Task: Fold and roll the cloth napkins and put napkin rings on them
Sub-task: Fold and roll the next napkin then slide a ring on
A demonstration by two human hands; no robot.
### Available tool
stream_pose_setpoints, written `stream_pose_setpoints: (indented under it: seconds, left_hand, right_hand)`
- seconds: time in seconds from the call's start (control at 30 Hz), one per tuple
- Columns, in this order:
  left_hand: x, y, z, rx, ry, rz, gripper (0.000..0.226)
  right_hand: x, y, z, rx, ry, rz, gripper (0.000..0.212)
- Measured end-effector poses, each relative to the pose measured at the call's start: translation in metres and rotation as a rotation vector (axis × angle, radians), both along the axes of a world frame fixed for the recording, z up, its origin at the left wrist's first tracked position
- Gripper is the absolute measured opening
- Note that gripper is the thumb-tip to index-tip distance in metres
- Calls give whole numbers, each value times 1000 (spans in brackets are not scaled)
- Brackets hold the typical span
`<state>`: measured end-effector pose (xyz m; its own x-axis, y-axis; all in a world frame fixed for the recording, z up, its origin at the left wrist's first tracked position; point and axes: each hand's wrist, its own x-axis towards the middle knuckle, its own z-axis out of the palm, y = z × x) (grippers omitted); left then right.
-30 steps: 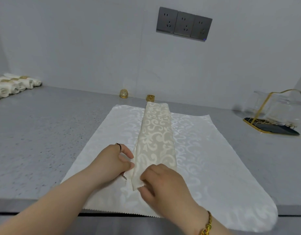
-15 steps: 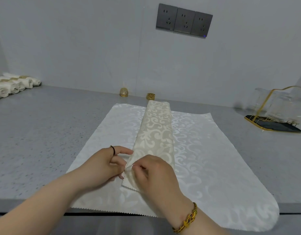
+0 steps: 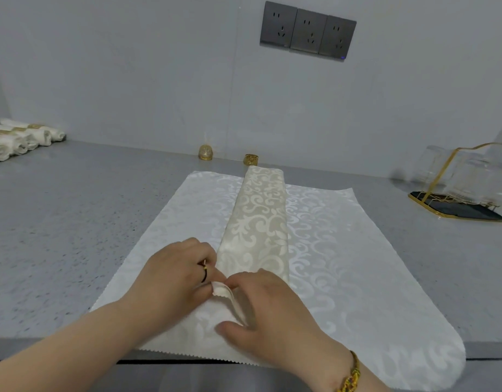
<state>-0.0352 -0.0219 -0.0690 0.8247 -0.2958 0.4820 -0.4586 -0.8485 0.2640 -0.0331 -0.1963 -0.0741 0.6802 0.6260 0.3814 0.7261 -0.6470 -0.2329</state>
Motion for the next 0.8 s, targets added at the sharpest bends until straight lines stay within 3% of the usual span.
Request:
stream_pose_setpoints:
  seconds: [0.13,0.23,0.37,0.5,0.6,0.67,0.73,0.8]
  left_hand:
    - [5,6,7,-82,-30,-115,28]
    - [4,11,3,-149,-43,-173,48]
    - [-4,11,-13,-113,-38,-205,37]
    - [-7,11,-19,-176,7,-124,59]
    - [-6,10,-17,-302,211,-2,35]
    - [0,8,-15,-346,318,60,35]
    - [3,5,-14,-349,320,81,37]
    - [6,3,-14,-368,298,109,41]
  right_hand:
    - [9,-23,-5,-28,-118,36,24]
    - [10,-41,-1,32,-135,55,17]
    - [8,-56,-10,46,-146,110,11]
    - [6,-63,-16,143,42,67,13]
    - [3,-61,-9,359,329,-62,15]
    - [4,-59,-7,486,444,-142,24]
    - [5,-55,-7,548,457,-227,44]
    - [7,-53,-8,545,400,-301,44]
